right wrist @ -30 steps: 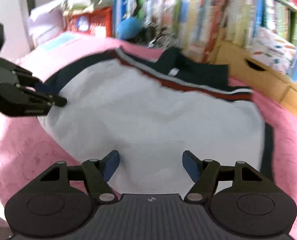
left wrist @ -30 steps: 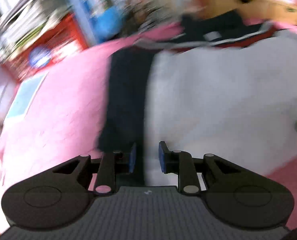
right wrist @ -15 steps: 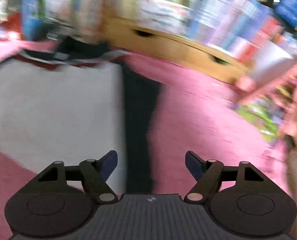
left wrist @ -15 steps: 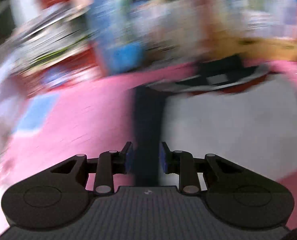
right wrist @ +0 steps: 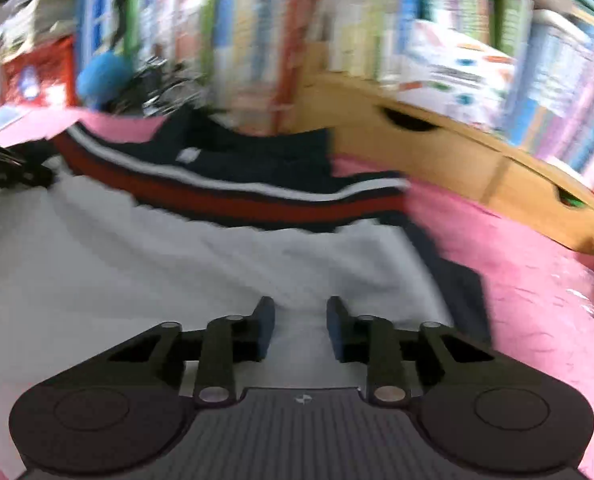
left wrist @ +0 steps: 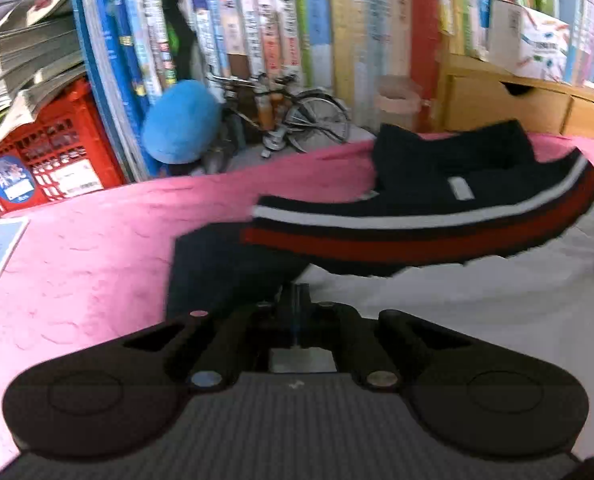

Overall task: Fold clothes
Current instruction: 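Smooth the folded jacket flat with both open grippers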

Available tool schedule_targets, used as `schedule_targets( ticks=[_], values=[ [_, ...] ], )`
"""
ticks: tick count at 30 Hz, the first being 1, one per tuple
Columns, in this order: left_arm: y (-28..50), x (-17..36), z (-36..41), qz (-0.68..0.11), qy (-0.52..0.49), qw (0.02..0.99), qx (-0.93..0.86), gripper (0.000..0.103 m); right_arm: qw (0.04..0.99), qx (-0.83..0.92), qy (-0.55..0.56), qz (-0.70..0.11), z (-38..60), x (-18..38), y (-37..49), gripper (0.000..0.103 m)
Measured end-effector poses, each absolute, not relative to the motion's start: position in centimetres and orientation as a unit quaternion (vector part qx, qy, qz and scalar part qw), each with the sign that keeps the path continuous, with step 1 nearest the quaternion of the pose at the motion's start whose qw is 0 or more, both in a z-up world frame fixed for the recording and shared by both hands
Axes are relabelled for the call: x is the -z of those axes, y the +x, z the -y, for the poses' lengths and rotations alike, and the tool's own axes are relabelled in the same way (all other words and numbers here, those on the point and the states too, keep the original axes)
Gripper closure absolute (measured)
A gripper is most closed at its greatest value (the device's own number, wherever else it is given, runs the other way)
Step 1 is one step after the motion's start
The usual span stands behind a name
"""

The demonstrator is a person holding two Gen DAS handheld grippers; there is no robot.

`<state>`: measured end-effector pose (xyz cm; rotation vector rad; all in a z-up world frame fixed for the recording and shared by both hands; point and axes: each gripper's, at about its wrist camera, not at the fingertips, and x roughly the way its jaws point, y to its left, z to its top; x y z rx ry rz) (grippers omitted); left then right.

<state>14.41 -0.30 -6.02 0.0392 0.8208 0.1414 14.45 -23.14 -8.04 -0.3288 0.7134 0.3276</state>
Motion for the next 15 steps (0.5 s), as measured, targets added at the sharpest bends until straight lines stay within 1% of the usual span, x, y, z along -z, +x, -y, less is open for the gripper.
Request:
schedule_targets(
  ticks=[2,4,6,9,12,13,15],
  values=[
    [13.7,4.9,0.0,-0.383,0.02,0.921,-0.073,0.099,0.918,-0.136,-0.167,-0.332,23.0,7.1,14.0,0.067],
    [12.8,4.1,1.5,-0.358,0.035,0.931,-0.068,0.09,0.929,-0.126,-0.154,-0.312,22.7,5.8,13.3,0.059],
    [13.2,4.6,2.7,-0.347,0.055,0.934,-0.067,0.085,0.934,-0.155,-0.145,-0.288,21.1,5.1,12.8,0.042],
    [14.8,6.7,3.5,-0.346,0.085,0.931,-0.074,0.085,0.933,-0.201,-0.163,-0.251,17.8,5.7,13.5,0.041],
    [16.2,9.0,2.5,-0.349,0.105,0.927,-0.09,0.083,0.925,-0.221,-0.173,-0.256,16.1,7.9,15.3,0.041],
    [16.2,9.5,2.2,-0.347,0.116,0.926,-0.095,0.082,0.924,-0.216,-0.176,-0.263,16.3,8.7,16.2,0.04],
    [16.2,10.1,1.7,-0.34,0.147,0.922,-0.111,0.082,0.927,-0.213,-0.156,-0.265,18.0,9.7,17.6,0.034]
  ],
)
